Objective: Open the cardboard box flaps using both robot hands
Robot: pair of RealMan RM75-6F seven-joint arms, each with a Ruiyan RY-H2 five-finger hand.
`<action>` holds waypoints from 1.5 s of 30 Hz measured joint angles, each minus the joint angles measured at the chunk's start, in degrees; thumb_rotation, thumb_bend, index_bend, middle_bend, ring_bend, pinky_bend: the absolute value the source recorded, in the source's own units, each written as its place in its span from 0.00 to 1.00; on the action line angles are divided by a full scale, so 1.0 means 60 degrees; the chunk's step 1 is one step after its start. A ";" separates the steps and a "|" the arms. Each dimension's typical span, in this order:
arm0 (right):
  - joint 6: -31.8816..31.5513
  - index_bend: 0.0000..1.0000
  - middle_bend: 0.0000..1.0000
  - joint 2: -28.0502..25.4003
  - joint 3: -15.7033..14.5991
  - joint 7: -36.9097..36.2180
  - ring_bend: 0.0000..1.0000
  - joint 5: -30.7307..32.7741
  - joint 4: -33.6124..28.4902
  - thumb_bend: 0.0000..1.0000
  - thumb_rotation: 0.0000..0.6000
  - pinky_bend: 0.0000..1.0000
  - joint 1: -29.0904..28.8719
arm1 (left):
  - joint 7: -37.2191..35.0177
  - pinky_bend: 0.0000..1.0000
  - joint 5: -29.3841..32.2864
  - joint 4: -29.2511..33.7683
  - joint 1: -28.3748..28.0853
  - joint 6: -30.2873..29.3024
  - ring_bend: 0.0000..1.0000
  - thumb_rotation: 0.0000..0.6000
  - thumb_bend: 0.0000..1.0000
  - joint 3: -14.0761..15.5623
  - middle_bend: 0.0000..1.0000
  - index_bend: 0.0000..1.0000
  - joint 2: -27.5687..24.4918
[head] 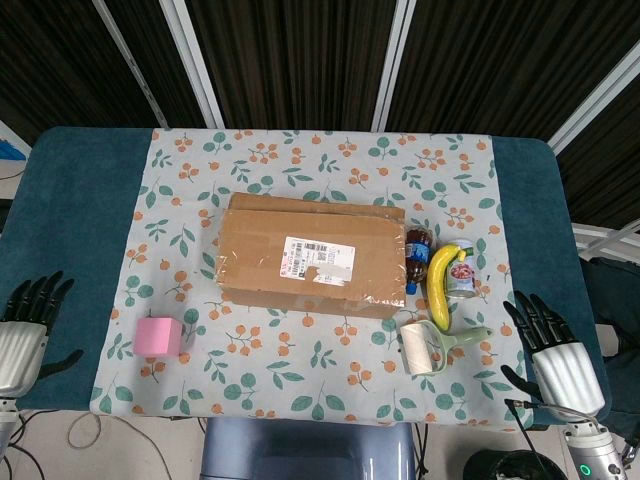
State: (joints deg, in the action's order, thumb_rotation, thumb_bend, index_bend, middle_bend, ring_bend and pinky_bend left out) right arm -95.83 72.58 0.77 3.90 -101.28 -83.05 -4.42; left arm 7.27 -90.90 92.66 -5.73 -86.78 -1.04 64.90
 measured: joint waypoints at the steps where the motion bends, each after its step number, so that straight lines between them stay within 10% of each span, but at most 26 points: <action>1: 0.0011 0.00 0.00 0.0008 0.0020 -0.0030 0.02 0.0042 0.0007 0.17 1.00 0.23 -0.0006 | 0.0037 0.04 -0.0037 0.0017 -0.0018 -0.0035 0.00 1.00 0.13 -0.0028 0.00 0.00 0.0000; 16: 0.0272 0.00 0.00 0.0065 0.0142 -0.0501 0.02 0.0477 -0.0188 0.19 1.00 0.23 -0.0083 | 0.0449 0.26 0.1433 0.3032 -0.1951 0.1987 0.09 1.00 0.79 -0.1642 0.05 0.05 -0.1391; 29: 0.0594 0.00 0.00 -0.0064 0.0262 -0.1156 0.02 0.1031 -0.0443 0.20 1.00 0.23 -0.0106 | 0.2905 0.41 0.6138 0.2791 -0.5757 0.4814 0.27 1.00 0.99 -0.3446 0.29 0.22 -0.0928; 45: 0.0816 0.00 0.00 -0.0183 0.0321 -0.1776 0.02 0.1329 -0.0621 0.20 1.00 0.23 -0.0137 | 0.5822 0.41 0.9328 -0.0658 -1.0004 0.6830 0.30 1.00 1.00 -0.3212 0.39 0.30 0.1547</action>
State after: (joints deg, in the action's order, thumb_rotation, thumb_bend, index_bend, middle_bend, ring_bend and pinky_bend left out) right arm -90.94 71.49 2.70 -6.75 -93.30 -86.77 -5.25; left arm 42.21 -34.93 88.72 -65.75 -45.80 -20.31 74.18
